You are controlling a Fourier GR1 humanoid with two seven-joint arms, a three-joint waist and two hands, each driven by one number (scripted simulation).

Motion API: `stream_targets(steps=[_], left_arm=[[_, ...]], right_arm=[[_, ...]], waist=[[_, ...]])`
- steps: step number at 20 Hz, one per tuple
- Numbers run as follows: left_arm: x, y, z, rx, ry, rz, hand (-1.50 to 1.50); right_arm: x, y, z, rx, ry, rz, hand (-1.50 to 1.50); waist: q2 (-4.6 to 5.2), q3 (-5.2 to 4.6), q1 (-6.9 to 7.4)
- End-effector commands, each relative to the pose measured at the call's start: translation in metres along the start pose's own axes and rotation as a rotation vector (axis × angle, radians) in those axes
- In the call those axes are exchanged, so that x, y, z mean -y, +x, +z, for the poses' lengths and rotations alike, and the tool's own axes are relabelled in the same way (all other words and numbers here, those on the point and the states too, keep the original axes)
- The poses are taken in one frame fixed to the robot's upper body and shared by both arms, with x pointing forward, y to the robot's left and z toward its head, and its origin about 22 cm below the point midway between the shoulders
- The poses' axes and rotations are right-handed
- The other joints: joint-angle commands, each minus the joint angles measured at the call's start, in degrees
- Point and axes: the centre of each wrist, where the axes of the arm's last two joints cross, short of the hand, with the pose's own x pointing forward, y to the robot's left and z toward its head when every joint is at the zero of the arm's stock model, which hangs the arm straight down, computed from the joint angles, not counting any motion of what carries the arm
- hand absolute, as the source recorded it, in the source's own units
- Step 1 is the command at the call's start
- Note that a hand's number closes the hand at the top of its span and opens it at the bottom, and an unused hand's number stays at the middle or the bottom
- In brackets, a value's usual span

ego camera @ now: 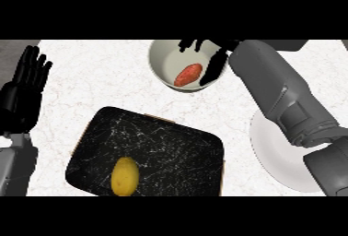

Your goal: Pick the sweet potato from the plate and place it in the bowl

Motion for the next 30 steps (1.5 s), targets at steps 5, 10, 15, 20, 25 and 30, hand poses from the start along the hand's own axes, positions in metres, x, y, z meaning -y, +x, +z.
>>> stream_targets(steps=[5, 10, 15, 20, 25, 30], left_arm=[[-0.008, 0.007, -0.008, 0.017, -0.004, 0.001, 0.00], [-0.004, 0.005, 0.001, 0.021, -0.018, 0.006, 0.00], [0.009, 0.011, -0.011, 0.027, -0.025, 0.014, 0.00], [0.014, 0.007, -0.004, 0.035, -0.029, -0.002, 0.00], [0.010, 0.011, -0.010, 0.048, -0.044, 0.026, 0.00], [0.022, 0.008, -0.010, 0.045, -0.055, 0.037, 0.00]], right_arm=[[-0.006, -0.016, 0.008, 0.114, -0.209, -0.273, -1.50], [0.012, -0.028, 0.024, 0.086, -0.427, -0.378, -1.50], [0.057, -0.053, 0.068, 0.021, -0.533, -0.454, -1.50], [0.072, -0.082, 0.109, 0.012, -0.578, -0.517, -1.50], [0.098, -0.101, 0.157, 0.050, -0.617, -0.551, -1.50], [0.097, -0.119, 0.184, 0.060, -0.622, -0.574, -1.50]], waist=[[0.38, 0.06, 0.33], [0.39, 0.06, 1.06], [1.40, 0.12, 1.57], [1.51, 0.19, 2.40], [2.41, 0.32, 3.45], [2.94, 0.43, 3.89]])
